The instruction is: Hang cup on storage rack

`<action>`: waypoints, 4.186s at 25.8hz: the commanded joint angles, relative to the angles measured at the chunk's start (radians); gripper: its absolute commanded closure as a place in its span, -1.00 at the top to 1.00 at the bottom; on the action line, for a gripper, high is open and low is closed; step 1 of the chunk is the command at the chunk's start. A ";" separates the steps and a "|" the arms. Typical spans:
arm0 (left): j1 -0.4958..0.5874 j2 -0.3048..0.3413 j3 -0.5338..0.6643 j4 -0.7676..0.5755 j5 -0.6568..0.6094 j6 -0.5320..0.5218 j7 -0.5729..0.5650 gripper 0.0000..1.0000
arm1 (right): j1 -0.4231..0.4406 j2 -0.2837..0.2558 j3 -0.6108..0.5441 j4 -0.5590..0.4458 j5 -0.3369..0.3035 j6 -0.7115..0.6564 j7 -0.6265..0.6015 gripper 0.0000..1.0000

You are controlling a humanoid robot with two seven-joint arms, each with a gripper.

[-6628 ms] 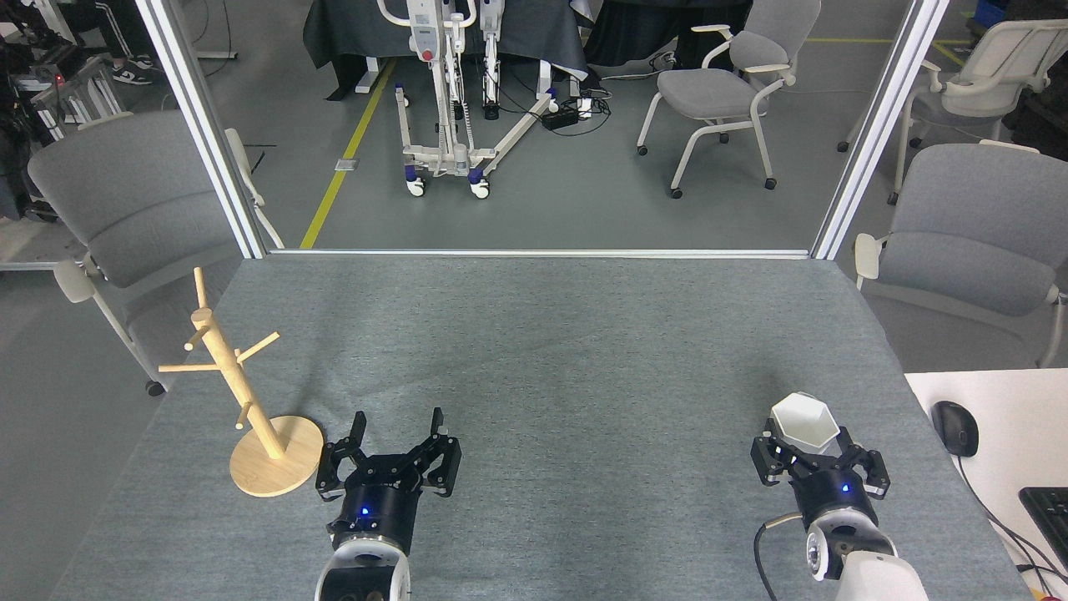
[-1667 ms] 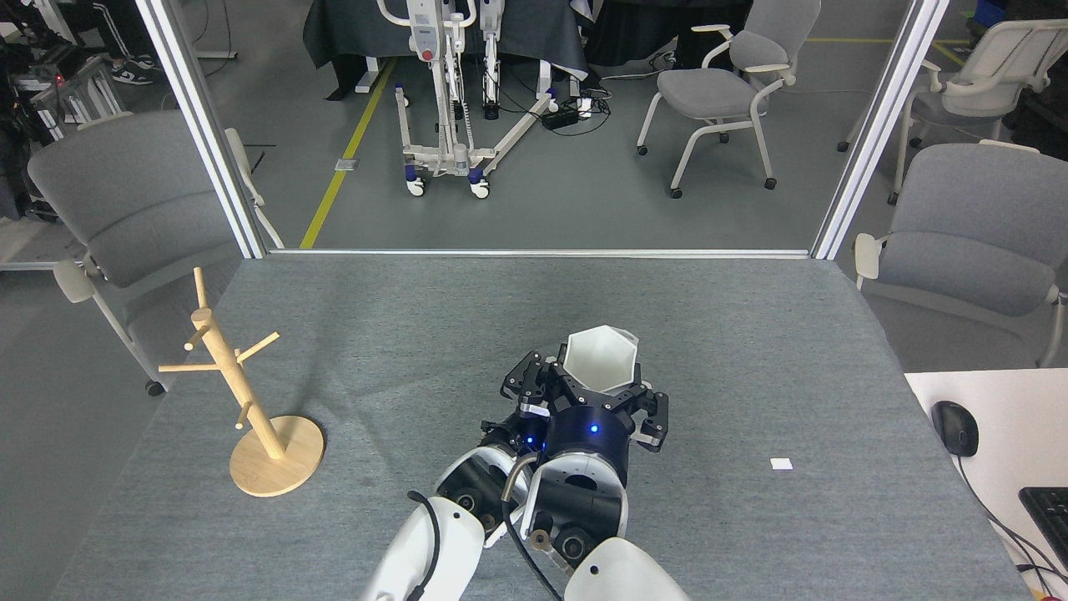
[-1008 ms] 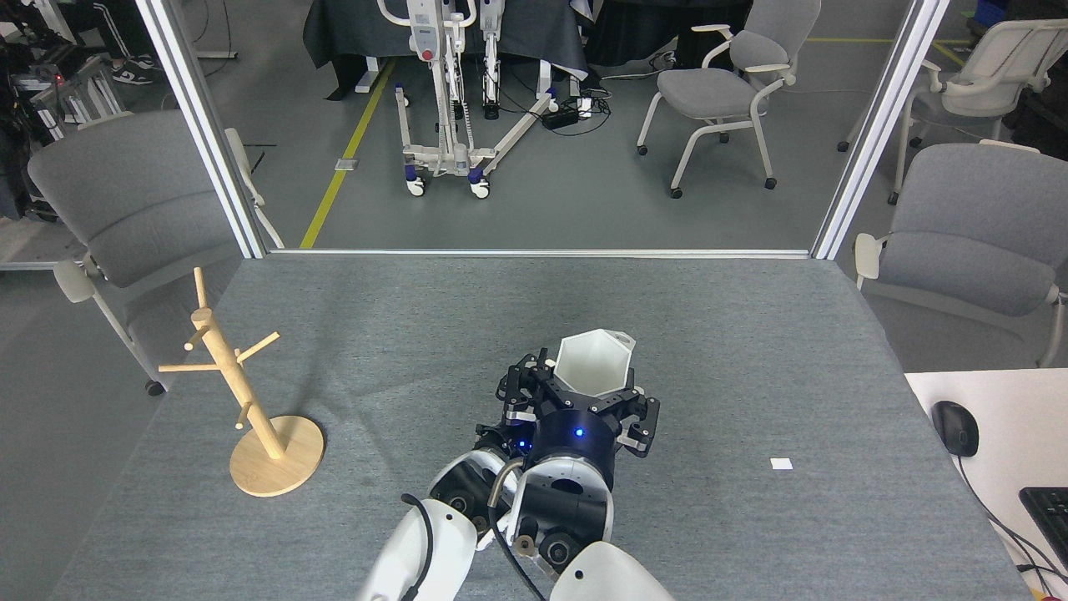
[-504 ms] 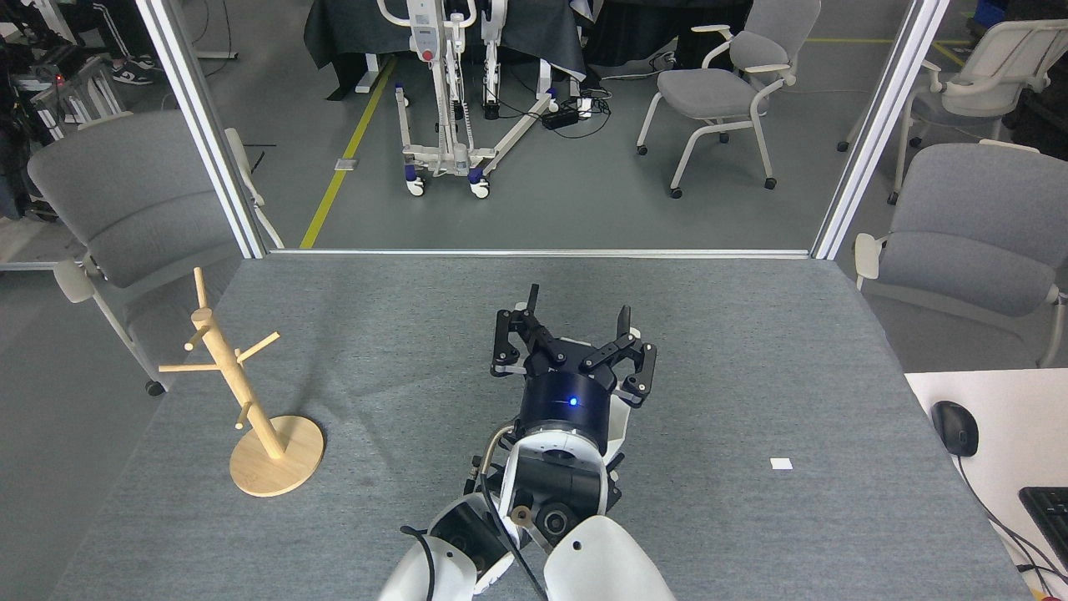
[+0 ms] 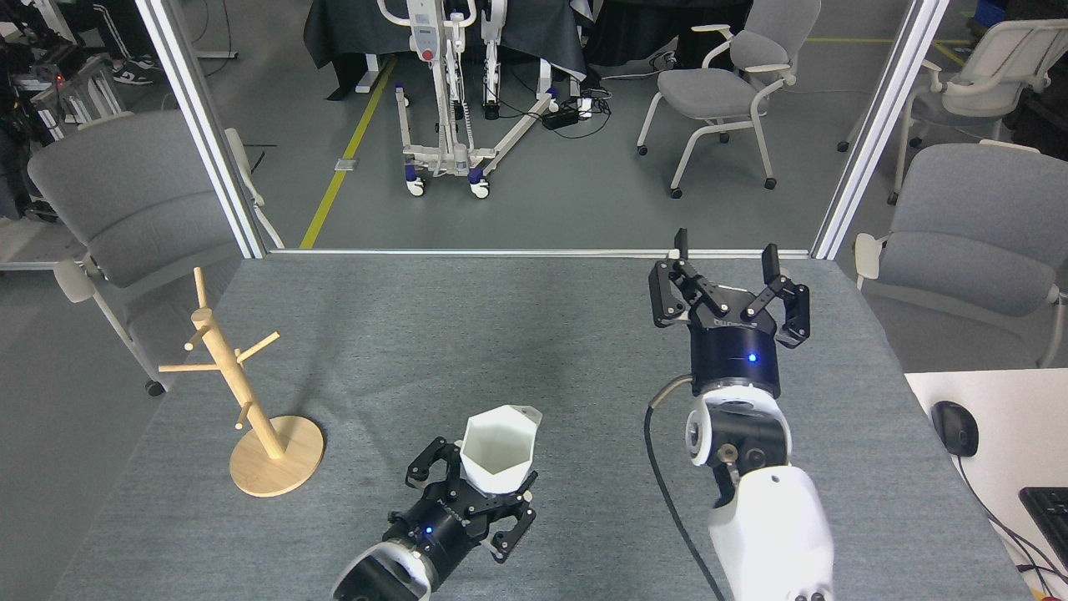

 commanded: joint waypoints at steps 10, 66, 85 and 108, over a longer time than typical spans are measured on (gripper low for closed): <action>0.324 0.107 0.371 -0.236 0.001 -0.008 0.005 -1.00 | 0.329 -0.089 -0.244 0.043 -0.023 -0.368 -0.046 0.99; -0.060 0.099 0.615 -0.026 -0.309 0.161 -0.093 -1.00 | 0.318 -0.096 -0.241 0.108 -0.030 -0.371 -0.046 0.99; -0.047 0.027 0.610 0.066 -0.301 0.168 -0.084 0.95 | 0.316 -0.096 -0.241 0.108 -0.030 -0.370 -0.046 0.99; -0.070 -0.137 0.319 0.068 0.001 0.196 -0.002 0.96 | 0.315 -0.096 -0.242 0.108 -0.032 -0.370 -0.046 0.99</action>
